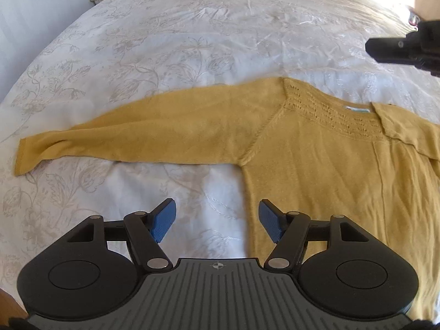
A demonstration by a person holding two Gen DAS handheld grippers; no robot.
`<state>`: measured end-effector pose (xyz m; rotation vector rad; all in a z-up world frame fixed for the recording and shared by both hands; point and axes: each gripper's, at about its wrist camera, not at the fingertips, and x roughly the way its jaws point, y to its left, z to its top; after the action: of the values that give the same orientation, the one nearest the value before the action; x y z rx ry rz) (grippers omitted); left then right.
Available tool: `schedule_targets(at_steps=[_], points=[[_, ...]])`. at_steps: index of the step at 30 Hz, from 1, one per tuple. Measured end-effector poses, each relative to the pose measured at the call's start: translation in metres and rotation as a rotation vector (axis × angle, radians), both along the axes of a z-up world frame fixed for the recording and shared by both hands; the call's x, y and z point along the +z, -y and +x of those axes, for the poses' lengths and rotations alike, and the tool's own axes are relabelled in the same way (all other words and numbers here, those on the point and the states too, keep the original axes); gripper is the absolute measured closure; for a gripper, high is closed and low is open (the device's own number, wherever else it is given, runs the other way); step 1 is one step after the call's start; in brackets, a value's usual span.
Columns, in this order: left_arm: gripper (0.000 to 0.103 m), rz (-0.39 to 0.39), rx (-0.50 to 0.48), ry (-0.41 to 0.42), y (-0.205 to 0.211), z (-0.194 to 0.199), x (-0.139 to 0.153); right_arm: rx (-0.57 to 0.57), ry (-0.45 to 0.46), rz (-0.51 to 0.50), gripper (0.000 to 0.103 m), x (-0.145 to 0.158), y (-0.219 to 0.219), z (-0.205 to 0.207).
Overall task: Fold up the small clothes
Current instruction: 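Grasp the sleeve cuff with the right gripper and fold it across the body, then open the right gripper and release the folded sleeve on the body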
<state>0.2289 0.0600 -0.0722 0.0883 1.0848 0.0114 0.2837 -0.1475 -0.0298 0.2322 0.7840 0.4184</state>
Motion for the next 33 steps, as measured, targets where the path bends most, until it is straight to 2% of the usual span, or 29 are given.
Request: schedule_targets(at_steps=[2, 4, 8, 10, 15, 19, 21, 24, 26, 30, 33], points=[[0.037, 0.009, -0.032, -0.001, -0.002, 0.005, -0.002, -0.024, -0.035, -0.051, 0.077, -0.011, -0.003, -0.011], [0.037, -0.009, -0.061, -0.013, 0.000, 0.013, -0.004, -0.057, -0.066, -0.101, 0.051, -0.021, 0.006, -0.024], [0.037, -0.071, -0.116, -0.003, 0.023, 0.031, -0.007, -0.129, -0.139, -0.167, 0.043, -0.038, 0.036, -0.044], [0.037, -0.073, -0.143, 0.039, 0.043, 0.037, -0.005, -0.172, -0.162, -0.175, 0.028, -0.043, 0.057, -0.052], [0.037, -0.049, -0.201, 0.064, 0.103, 0.060, -0.003, -0.263, -0.193, -0.171, 0.013, -0.053, 0.103, -0.068], [0.037, -0.036, -0.249, 0.066, 0.148, 0.079, -0.006, -0.307, -0.191, -0.167, 0.011, -0.059, 0.128, -0.073], [0.037, -0.062, -0.281, 0.065, 0.166, 0.085, -0.010, -0.312, -0.200, -0.156, 0.011, -0.063, 0.138, -0.072], [0.038, -0.113, -0.331, 0.010, 0.196, 0.102, -0.023, -0.308, -0.210, -0.138, 0.011, -0.067, 0.153, -0.071], [0.042, -0.131, -0.340, -0.012, 0.212, 0.112, -0.032, -0.304, -0.208, -0.130, 0.011, -0.068, 0.161, -0.070], [0.042, -0.148, -0.323, -0.056, 0.233, 0.132, -0.050, -0.295, -0.205, -0.102, 0.011, -0.071, 0.178, -0.068], [0.042, -0.197, -0.315, -0.112, 0.239, 0.145, -0.065, -0.278, -0.199, -0.103, 0.011, -0.073, 0.187, -0.064]])
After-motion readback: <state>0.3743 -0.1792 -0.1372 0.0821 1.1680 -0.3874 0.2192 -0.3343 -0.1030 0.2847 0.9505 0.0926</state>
